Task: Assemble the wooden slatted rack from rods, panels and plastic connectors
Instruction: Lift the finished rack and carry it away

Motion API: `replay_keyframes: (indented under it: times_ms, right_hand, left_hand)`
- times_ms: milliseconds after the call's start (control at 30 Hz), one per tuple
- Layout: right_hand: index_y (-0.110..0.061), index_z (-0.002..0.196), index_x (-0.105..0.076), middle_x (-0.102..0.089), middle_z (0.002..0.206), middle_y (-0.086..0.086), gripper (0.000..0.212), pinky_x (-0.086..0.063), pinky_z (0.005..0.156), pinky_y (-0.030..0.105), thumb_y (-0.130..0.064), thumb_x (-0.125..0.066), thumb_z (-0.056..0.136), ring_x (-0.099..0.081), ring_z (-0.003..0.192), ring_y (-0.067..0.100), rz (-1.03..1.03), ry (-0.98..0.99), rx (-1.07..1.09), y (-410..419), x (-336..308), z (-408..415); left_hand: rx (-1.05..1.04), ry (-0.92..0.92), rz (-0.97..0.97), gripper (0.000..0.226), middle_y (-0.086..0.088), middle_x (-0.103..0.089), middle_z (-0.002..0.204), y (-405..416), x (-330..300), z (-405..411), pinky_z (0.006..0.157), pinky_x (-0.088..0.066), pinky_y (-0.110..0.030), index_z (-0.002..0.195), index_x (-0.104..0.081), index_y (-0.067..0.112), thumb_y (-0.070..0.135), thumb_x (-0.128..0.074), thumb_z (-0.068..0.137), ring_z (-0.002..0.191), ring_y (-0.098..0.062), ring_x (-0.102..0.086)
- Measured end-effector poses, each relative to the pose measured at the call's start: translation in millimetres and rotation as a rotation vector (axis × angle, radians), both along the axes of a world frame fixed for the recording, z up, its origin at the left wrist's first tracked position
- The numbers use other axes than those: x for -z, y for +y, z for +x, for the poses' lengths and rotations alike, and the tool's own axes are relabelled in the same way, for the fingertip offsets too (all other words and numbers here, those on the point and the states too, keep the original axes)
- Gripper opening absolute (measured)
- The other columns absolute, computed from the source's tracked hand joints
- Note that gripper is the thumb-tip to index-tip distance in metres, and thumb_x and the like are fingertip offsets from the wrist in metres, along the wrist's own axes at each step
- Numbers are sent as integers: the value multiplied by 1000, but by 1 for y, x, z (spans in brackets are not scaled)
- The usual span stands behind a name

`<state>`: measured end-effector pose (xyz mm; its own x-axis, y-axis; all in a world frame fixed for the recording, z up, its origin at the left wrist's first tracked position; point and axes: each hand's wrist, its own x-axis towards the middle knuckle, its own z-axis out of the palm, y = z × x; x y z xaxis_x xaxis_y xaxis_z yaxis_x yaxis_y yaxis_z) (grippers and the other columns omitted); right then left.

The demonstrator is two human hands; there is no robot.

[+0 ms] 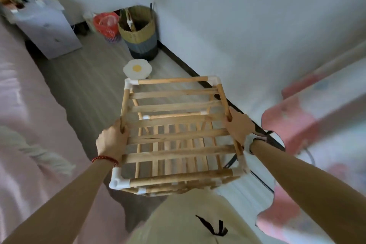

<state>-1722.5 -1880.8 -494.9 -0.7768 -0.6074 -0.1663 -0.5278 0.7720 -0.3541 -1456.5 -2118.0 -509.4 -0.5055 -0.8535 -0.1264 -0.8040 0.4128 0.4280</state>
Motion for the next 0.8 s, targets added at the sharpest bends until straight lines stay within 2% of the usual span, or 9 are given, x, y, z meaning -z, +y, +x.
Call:
replay_keyframes:
  times_ms: [133, 200, 267, 367, 567, 700, 800]
  right_hand:
    - [-25, 104, -46, -51, 69, -7, 16, -35, 52, 24, -35, -40, 94, -51, 62, 16, 40, -16, 16, -65, 4, -45]
    - [-22, 114, -48, -56, 76, -2, 26, -45, 62, 31, -35, -39, 94, -55, 70, 20, 67, -16, 35, -100, 5, -68]
    - [-18, 109, -49, -59, 79, 2, 25, -51, 70, 37, -34, -39, 93, -57, 74, 25, 74, -9, 52, -135, 9, -95]
    - [-16, 98, -52, -59, 77, 4, 21, -50, 66, 35, -33, -41, 91, -57, 69, 23, 70, -10, 76, -188, 16, -143]
    - [-19, 114, -50, -61, 82, 3, 29, -45, 61, 30, -39, -42, 93, -58, 71, 22, 81, -56, 135, -272, 15, -217]
    - [-20, 110, -48, -60, 79, 1, 25, -49, 63, 32, -37, -41, 94, -58, 69, 19, 83, -90, 203, -319, 16, -258]
    - [-20, 107, -48, -59, 77, -1, 22, -48, 62, 31, -37, -42, 94, -58, 68, 18, 88, -107, 278, -353, 24, -286]
  left_hand:
    - [17, -4, -3, 14, -5, -58, 73, -66, 3, -47, 65, -53, -40, 98, -49, 16, 27, -41, 97, 65, -28, -56]
    - [14, -9, 4, 14, -5, -59, 74, -98, 4, -72, 66, -53, -40, 98, -50, 17, 27, -42, 96, 66, -27, -57]
    - [8, -12, 12, 14, -5, -61, 75, -134, 8, -100, 68, -54, -41, 97, -51, 17, 28, -41, 96, 68, -28, -59]
    - [18, -18, 22, 14, -4, -61, 74, -187, 9, -148, 69, -55, -40, 97, -51, 19, 28, -40, 96, 67, -26, -60]
    - [44, -69, 8, 19, -3, -63, 77, -282, 1, -235, 70, -50, -36, 100, -55, 20, 30, -40, 95, 72, -26, -59]
    - [126, -62, -13, 19, 1, -59, 71, -343, 4, -290, 58, -42, -29, 105, -51, 23, 33, -38, 97, 63, -19, -56]
    - [195, -54, 1, 15, 1, -58, 75, -391, 13, -336, 63, -45, -33, 105, -50, 21, 30, -41, 95, 67, -20, -56]
